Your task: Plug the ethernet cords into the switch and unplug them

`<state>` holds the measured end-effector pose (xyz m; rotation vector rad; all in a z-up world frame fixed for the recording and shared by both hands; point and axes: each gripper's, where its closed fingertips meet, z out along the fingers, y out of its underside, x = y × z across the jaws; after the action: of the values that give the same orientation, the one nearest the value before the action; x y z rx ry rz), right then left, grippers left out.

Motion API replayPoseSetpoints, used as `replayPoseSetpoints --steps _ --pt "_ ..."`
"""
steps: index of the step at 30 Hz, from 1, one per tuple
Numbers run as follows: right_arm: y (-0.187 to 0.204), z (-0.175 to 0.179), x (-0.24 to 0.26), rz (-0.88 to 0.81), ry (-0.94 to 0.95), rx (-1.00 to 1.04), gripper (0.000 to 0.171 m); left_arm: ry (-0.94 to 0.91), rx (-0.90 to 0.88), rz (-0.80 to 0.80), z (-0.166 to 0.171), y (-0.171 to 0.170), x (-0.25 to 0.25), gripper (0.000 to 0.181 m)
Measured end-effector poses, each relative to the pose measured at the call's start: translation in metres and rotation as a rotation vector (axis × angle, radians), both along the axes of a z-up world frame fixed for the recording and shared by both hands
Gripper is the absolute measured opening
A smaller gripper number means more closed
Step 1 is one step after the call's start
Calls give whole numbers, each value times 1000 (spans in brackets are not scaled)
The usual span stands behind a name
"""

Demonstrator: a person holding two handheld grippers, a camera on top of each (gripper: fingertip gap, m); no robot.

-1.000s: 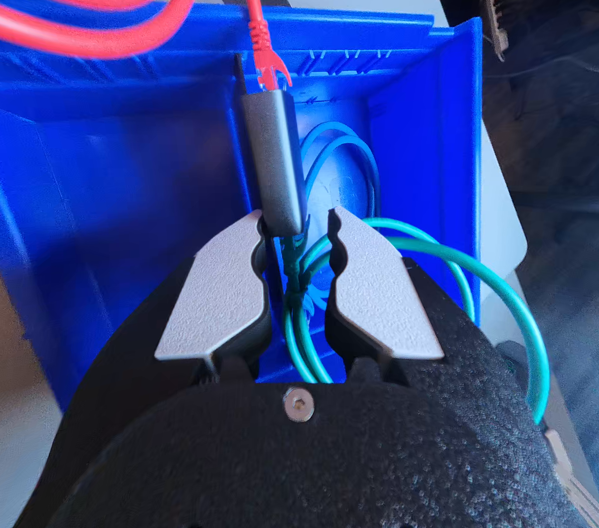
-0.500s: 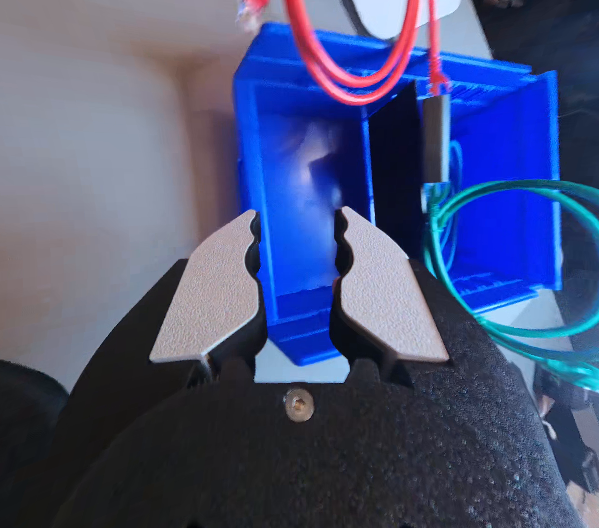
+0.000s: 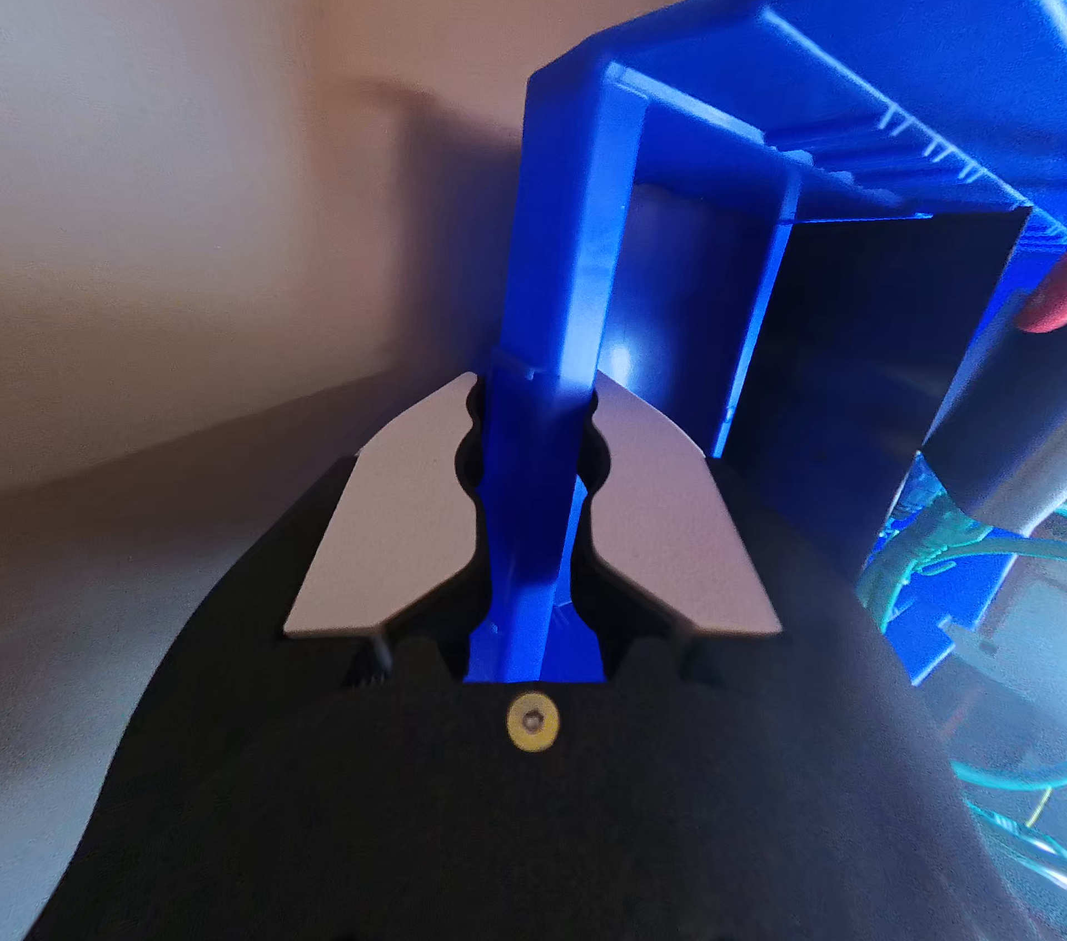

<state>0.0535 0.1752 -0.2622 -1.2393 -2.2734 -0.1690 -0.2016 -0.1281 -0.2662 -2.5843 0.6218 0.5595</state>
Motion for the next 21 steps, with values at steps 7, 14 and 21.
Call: replayPoseSetpoints --steps 7,14,21 --pt "-86 2 38 207 77 81 30 1 34 -350 1 24 89 30" --pt "-134 36 45 130 402 -25 35 151 180 -436 19 86 122 38" --pt "-77 110 142 -369 998 -299 41 -483 539 -294 77 80 227 28"
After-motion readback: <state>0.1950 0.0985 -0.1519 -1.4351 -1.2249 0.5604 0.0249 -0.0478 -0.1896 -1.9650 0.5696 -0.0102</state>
